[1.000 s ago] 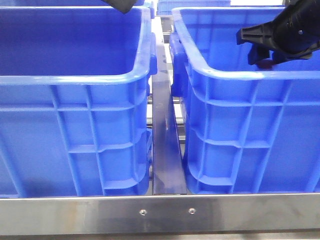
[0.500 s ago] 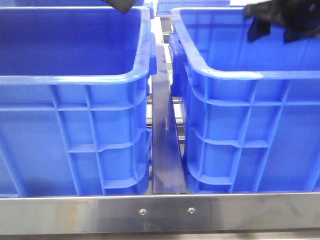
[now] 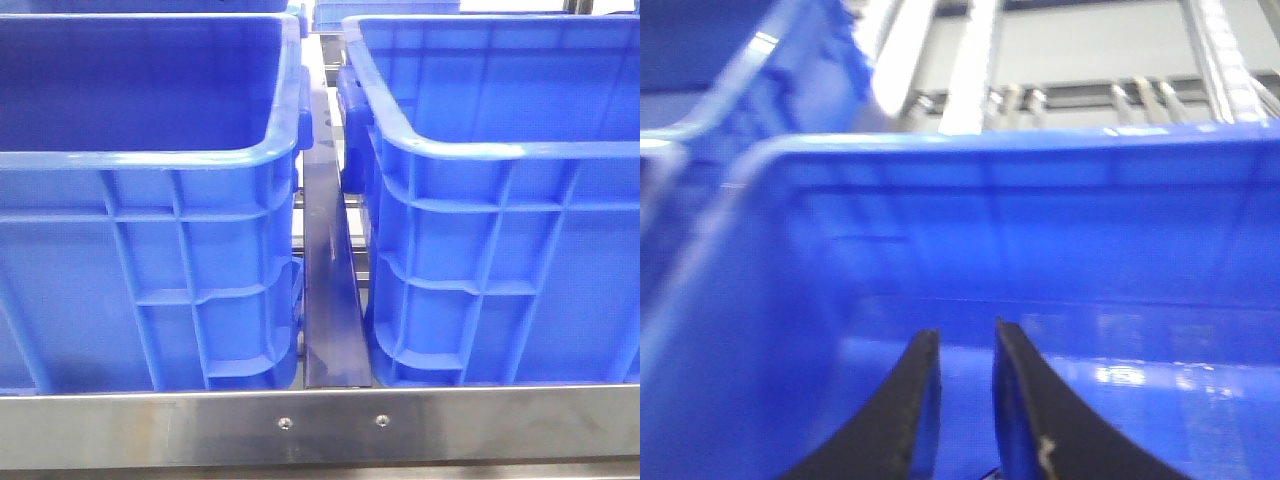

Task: Pick red and yellow buttons and place in box
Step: 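Open the right gripper to drop the red button into the bin, then lower the left gripper into the button bin and grasp a yellow-capped button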

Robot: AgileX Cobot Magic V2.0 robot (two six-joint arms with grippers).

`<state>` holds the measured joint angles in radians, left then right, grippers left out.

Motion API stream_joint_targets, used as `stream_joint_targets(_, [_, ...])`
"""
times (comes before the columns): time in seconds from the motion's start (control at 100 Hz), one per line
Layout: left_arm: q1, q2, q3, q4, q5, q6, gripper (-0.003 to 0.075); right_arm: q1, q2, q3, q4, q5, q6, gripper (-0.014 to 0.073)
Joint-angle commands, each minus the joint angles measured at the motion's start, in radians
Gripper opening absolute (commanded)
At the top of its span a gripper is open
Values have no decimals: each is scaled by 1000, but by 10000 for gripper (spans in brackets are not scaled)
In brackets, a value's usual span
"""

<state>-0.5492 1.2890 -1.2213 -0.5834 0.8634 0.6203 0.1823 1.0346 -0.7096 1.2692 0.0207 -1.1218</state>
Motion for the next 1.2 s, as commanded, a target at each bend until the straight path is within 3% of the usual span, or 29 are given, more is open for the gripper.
stream_joint_targets(0.0, [11, -58, -35, 131, -81, -194, 620, -4, -120, 17, -2, 32, -11, 145])
stream_joint_targets(0.2, [22, -47, -33, 455, -56, -741, 620, -4, -277, 93, 5, 43, -11, 145])
stream_joint_targets(0.37, [22, 54, -33, 617, -10, -978, 620, -4, -324, 107, 5, 52, -11, 145])
stream_joint_targets(0.72, [22, 284, -35, 693, -42, -1071, 620, -4, -325, 107, 5, 88, -11, 145])
stream_joint_targets(1.08, [22, 356, -35, 699, -139, -1088, 620, -4, -325, 107, 5, 99, -11, 145])
stream_joint_targets(1.19, [22, 355, -35, 699, -140, -1088, 551, -4, -325, 107, 5, 99, -11, 145])
